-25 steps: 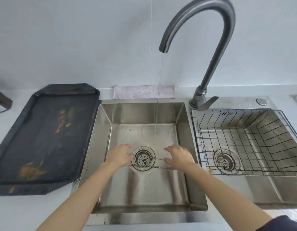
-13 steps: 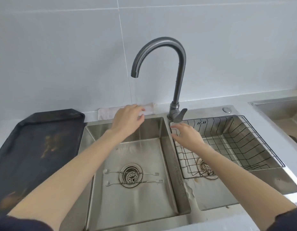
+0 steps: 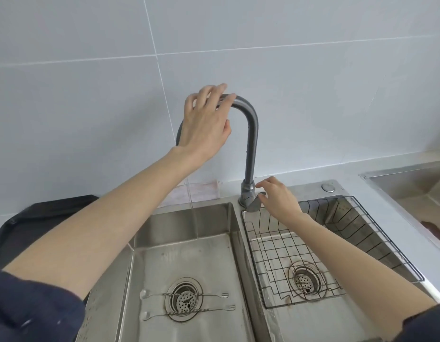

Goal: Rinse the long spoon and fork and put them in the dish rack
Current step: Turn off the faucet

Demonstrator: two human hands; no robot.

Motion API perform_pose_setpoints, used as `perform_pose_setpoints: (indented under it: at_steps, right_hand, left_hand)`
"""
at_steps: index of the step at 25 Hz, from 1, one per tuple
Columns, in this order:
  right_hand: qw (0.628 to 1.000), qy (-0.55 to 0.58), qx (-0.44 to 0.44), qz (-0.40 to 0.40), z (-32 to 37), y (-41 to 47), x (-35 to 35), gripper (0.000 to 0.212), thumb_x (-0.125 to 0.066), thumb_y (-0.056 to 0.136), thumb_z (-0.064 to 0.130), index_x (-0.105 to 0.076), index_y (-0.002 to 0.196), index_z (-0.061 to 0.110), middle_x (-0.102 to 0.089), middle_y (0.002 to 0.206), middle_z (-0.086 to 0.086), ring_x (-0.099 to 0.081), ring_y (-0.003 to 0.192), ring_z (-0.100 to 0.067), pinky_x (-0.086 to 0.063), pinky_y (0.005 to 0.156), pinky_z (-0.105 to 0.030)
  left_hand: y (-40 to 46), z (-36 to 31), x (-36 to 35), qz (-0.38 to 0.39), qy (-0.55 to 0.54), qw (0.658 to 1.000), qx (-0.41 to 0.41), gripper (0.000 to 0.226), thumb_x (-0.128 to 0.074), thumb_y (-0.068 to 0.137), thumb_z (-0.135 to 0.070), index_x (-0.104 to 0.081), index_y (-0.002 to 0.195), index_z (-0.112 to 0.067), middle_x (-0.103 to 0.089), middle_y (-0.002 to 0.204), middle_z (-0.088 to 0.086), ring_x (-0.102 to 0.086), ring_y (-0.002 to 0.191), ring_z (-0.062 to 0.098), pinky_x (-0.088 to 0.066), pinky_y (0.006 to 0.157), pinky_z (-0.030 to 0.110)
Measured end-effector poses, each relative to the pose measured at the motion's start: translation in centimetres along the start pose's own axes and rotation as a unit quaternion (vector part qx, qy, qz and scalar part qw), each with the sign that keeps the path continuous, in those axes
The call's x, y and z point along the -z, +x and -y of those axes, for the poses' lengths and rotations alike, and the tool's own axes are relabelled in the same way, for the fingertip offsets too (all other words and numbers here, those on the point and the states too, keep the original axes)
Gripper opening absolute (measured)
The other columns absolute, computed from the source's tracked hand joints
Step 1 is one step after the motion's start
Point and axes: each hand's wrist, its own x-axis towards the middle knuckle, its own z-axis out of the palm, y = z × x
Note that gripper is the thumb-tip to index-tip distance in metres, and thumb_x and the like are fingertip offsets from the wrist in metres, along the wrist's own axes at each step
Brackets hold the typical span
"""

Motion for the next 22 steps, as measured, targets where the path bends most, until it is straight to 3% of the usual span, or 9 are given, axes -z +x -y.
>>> perform_pose_setpoints:
  at_steps: [2,4,8,15,20,22]
  right_hand:
    - [1.0,-0.004,-0.004,-0.002,-0.2,0.7,-0.2,0.031,-0.045,0.095,0.01,-0.057,0.123,0.009,-0.054,0.129,-0.01,-0.056,0.111,-0.033,-0.047,0.082,-0.038]
    - [1.0,-0.011,-0.005,-0.003,-0.4,1.2,-0.3,0.029,-0.047,0.094,0.01,-0.06,0.12,0.009,-0.058,0.125,-0.01,-0.056,0.109,-0.034,-0.047,0.083,-0.038]
    - [0.999,-0.043,0.005,0.018,-0.8,2.1,-0.7,0.023,-0.048,0.092,0.011,-0.07,0.099,0.006,-0.069,0.105,-0.016,-0.061,0.096,-0.037,-0.049,0.077,-0.038]
    - [0.999,0.012,-0.005,0.035,-1.1,4.0,0.5,0.017,-0.062,0.085,0.013,-0.076,0.093,0.011,-0.075,0.098,-0.011,-0.063,0.096,-0.029,-0.047,0.08,-0.028]
    - [0.998,0.026,-0.019,0.045,-1.0,4.8,0.5,0.015,-0.065,0.081,0.011,-0.077,0.089,0.01,-0.075,0.095,-0.011,-0.054,0.081,-0.019,-0.04,0.068,-0.023]
    - [0.999,0.03,-0.024,0.038,-1.0,4.6,0.4,0.015,-0.064,0.081,0.009,-0.077,0.089,0.009,-0.075,0.094,-0.013,-0.052,0.078,-0.019,-0.036,0.056,-0.019]
  left_hand:
    - [0.5,0.2,-0.7,0.031,0.006,0.999,0.036,0.054,-0.045,0.088,-0.013,-0.03,0.14,-0.015,-0.033,0.148,0.006,-0.033,0.132,0.029,-0.025,0.108,0.045]
    - [0.6,0.3,-1.6,0.028,-0.01,0.998,0.058,0.056,-0.046,0.086,-0.009,-0.029,0.14,-0.017,-0.039,0.143,0.005,-0.041,0.123,0.031,-0.034,0.1,0.044]
    - [0.3,0.5,-3.6,-0.076,0.044,0.995,0.047,0.059,-0.058,0.07,-0.013,-0.044,0.127,-0.017,-0.058,0.124,0.004,-0.057,0.098,0.032,-0.046,0.077,0.039]
    - [0.1,0.4,-3.8,-0.095,0.013,0.994,0.059,0.053,-0.049,0.072,-0.027,-0.048,0.124,-0.02,-0.059,0.122,0.001,-0.057,0.1,0.029,-0.044,0.078,0.039]
    - [0.2,0.4,-3.7,-0.091,0.0,0.994,0.058,0.053,-0.046,0.073,-0.029,-0.048,0.125,-0.02,-0.059,0.123,0.001,-0.056,0.101,0.028,-0.044,0.077,0.04]
    - [0.1,0.5,-3.7,-0.086,0.001,0.995,0.056,0.053,-0.047,0.073,-0.028,-0.048,0.126,-0.02,-0.06,0.122,0.001,-0.057,0.101,0.028,-0.044,0.077,0.04]
